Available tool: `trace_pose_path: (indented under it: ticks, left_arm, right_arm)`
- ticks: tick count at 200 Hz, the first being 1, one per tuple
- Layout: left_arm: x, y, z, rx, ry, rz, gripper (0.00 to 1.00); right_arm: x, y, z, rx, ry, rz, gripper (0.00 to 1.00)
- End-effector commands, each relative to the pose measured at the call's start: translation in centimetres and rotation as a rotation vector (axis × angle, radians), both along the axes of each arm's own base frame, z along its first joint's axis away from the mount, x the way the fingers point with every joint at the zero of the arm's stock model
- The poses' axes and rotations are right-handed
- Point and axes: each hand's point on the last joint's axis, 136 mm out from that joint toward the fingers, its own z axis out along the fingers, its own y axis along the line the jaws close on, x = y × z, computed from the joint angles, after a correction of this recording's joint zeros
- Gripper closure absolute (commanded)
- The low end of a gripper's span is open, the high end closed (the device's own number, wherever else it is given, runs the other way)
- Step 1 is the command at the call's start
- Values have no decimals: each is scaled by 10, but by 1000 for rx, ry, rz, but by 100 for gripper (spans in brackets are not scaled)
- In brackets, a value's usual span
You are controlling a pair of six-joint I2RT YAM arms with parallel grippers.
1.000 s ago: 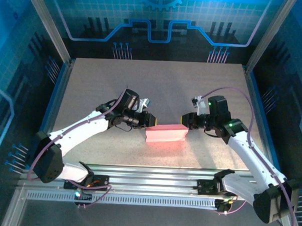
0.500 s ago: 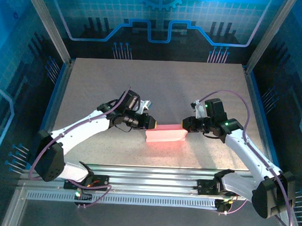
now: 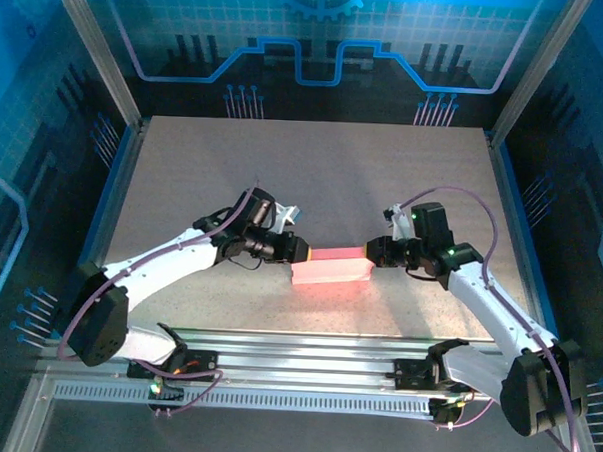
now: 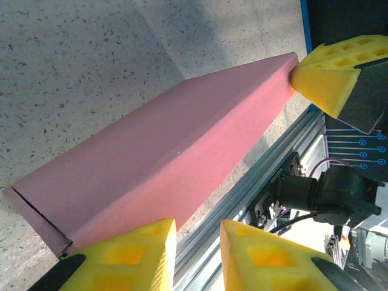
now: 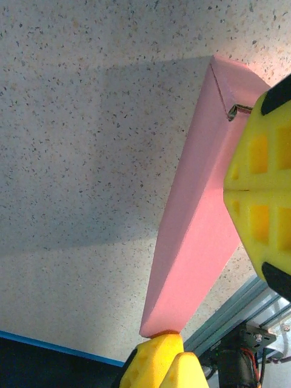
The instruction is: Fold the paper box
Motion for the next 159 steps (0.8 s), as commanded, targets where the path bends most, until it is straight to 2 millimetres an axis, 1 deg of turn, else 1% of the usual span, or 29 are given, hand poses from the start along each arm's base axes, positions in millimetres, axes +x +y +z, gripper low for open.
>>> trace_pose_path:
  ticks: [1,33,53,70,82,88,102,117,137,150,159]
  left_arm:
    - [-12,16,-42,98,62,16,73]
    - [-16,20,-50,103,65,24,73]
    - [-21,24,-60,111,73,28,73]
    - [-24,25,-64,108,85,36,74]
    - [-23,25,-59,96,83,43,74]
    - [-23,24,-54,87,76,46,74]
    - [-17,20,-36,59,46,52,72]
    - [-9,13,-11,15,11,56,69]
    - [3,-2,25,-72,-24,49,63]
    - [10,-9,47,-116,-53,52,61]
    - [13,-12,60,-137,-73,51,60]
  right_arm:
    - [-13,-9,-30,-30,85,-12,97]
    - [-15,-13,-40,-5,97,-31,98]
    - [-19,-12,-47,12,111,-33,98]
    - [-21,-10,-46,22,111,-23,98]
    - [-20,-11,-41,20,94,-19,98]
    - [-19,-10,-36,20,80,-13,97]
    - [-16,-8,-20,30,37,2,95]
    - [-11,-3,2,43,-18,33,93]
    - [-7,9,34,60,-95,102,90]
    - [-8,17,53,48,-151,157,85]
    - [-9,22,64,27,-187,188,79]
